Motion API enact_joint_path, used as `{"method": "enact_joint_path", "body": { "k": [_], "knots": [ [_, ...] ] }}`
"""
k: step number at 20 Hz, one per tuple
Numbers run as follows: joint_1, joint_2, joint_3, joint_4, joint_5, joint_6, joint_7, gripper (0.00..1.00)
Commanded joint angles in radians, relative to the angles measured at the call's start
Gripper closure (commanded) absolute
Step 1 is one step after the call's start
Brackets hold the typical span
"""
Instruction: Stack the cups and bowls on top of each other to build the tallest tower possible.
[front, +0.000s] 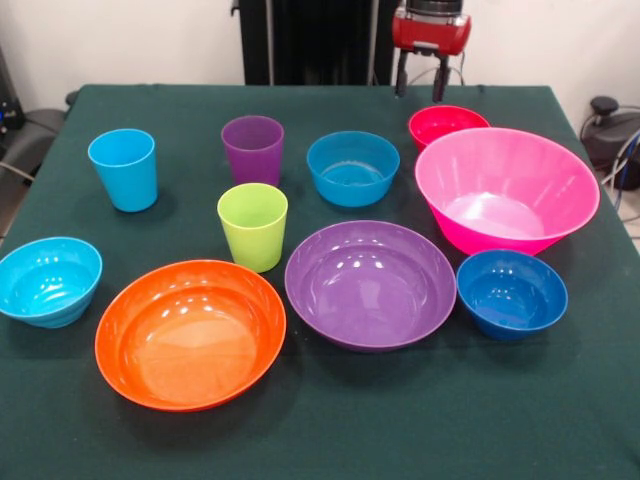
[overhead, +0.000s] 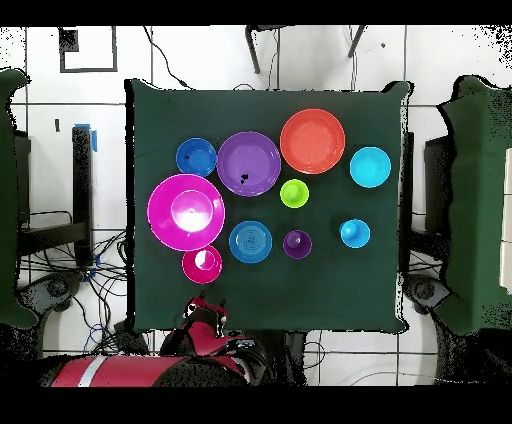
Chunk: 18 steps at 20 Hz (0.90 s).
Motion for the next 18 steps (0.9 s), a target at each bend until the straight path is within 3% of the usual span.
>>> {"method": "enact_joint_path", "body": {
  "k": [1, 6, 18],
  "knots": [
    [0.007, 0.057, 0.091, -0.143, 0.069, -0.028, 0.183, 0.00],
    [-0.006, 0.114, 0.110, -0.181, 0.065, -0.067, 0.201, 0.00],
    [0.000, 0.058, 0.112, -0.164, 0.085, -0.014, 0.194, 0.00]
  ]
}}
